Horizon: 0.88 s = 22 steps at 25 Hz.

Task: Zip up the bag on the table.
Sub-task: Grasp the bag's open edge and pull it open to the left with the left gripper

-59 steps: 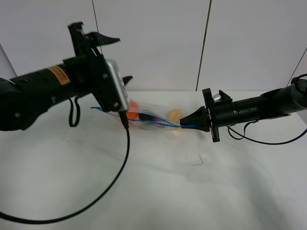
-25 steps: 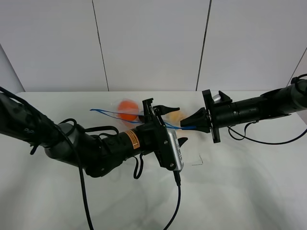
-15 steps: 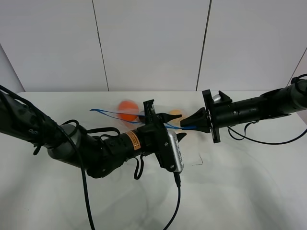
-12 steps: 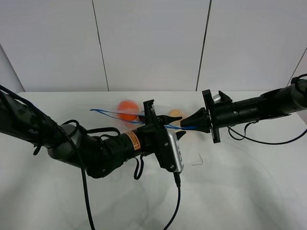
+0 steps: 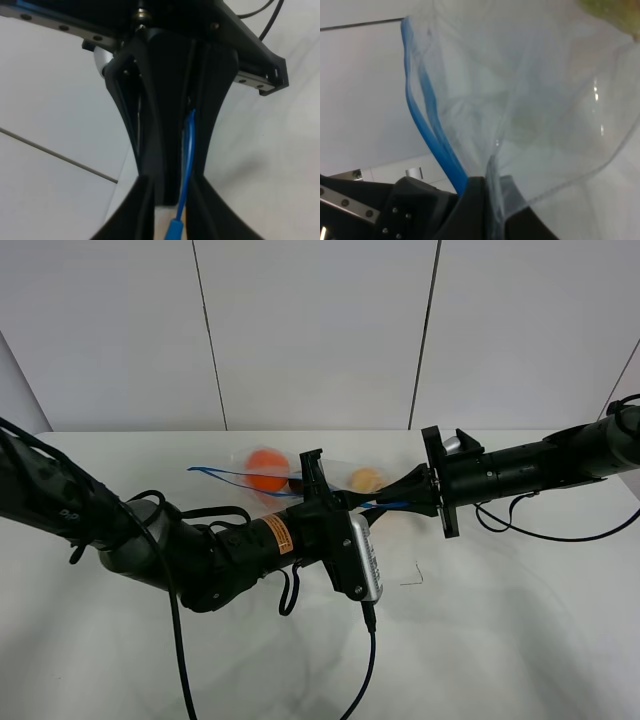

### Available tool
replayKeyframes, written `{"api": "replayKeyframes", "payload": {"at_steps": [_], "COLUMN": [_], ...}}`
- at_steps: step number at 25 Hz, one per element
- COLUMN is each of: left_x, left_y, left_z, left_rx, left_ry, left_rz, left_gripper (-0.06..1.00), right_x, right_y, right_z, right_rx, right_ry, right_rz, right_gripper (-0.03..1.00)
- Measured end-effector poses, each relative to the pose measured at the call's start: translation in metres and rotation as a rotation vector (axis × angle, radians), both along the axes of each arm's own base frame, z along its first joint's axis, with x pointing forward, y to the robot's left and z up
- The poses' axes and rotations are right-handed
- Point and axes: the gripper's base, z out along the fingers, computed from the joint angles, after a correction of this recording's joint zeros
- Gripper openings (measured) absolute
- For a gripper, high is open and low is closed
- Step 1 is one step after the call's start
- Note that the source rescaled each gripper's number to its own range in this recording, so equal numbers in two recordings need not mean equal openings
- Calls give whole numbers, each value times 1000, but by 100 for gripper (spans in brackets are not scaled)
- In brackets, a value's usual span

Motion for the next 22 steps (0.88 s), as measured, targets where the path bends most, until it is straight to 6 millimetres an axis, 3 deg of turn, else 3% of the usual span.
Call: {"api": "replayKeyframes", "payload": {"at_steps": [2,7,15,22], "left_x": [0,-1,-10,0], "left_y": [0,1,10,19], "left_z": [0,-1,-11,-8], "left_rx": [0,4,26,48], "left_ry": [0,3,24,-47], "left_rz": [0,-2,11,165], "left_gripper": [17,0,0,0], "right_x": [0,0,-2,1], "right_y": [0,0,3,3], "right_z": [0,0,-1,0], "right_rx": [0,-1,-12,0], "right_ry": [0,0,0,-1], "right_rz": [0,1,25,-7], "right_gripper": [0,0,0,0]}}
